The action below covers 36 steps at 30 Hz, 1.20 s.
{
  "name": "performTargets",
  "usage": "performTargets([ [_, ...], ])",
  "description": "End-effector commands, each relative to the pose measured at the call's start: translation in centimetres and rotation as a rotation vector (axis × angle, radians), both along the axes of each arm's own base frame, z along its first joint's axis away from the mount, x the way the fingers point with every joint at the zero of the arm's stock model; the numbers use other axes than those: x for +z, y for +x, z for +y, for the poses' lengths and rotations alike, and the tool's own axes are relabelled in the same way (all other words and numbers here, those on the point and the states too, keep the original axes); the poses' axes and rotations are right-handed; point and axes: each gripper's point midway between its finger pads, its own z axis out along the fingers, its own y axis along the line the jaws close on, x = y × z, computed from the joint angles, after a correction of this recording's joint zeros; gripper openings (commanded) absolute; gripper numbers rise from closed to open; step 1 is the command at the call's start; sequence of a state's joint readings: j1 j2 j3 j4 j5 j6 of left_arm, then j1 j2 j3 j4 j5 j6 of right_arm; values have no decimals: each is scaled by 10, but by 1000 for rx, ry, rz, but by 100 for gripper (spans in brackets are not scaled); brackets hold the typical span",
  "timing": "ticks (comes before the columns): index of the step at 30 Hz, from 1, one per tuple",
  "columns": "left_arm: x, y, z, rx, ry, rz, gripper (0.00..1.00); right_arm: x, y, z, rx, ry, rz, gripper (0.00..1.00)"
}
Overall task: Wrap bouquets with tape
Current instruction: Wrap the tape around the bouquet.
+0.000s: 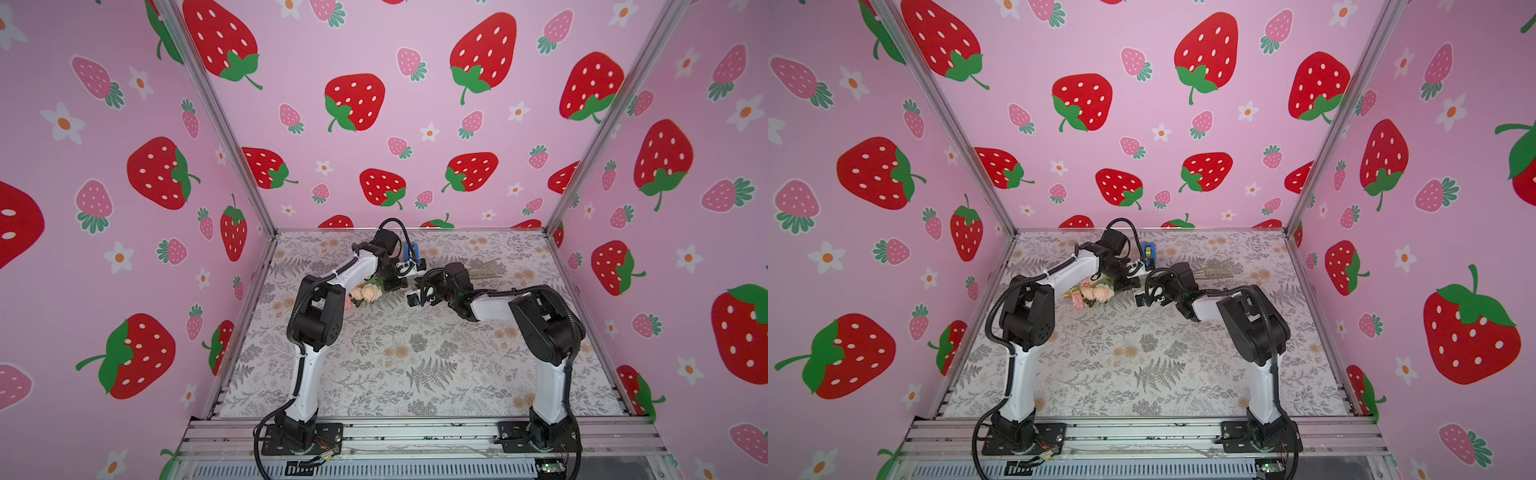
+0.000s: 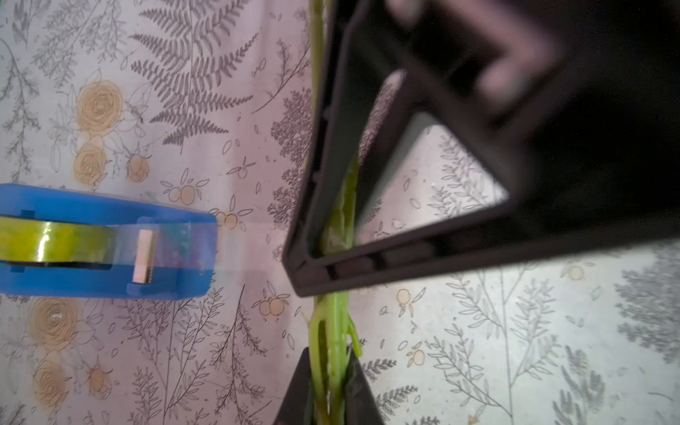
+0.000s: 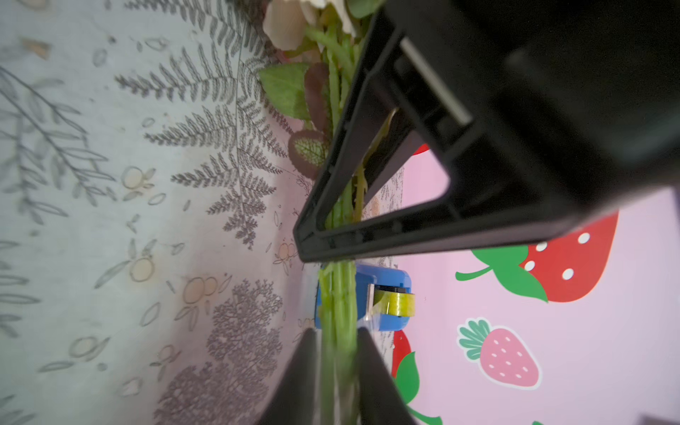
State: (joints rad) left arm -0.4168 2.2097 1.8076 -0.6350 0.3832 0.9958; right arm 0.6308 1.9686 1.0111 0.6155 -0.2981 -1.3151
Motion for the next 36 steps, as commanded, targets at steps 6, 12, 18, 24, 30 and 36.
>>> performTargets([
  [6,8,26,8,33,29,-118,0,30,-48,-19,-14,149,91,48],
  [12,2,36,14,39,127,-225,0,61,-69,-44,-67,247,232,50],
  [18,14,59,13,59,207,-418,0,103,-40,-78,-143,367,336,50],
  [24,35,74,1,34,239,-615,0,117,4,-91,-137,368,558,50],
  [30,40,74,-2,5,282,-719,0,107,29,-84,-103,312,707,51],
  [36,46,60,-8,-34,298,-760,0,75,35,-78,-76,189,848,56],
])
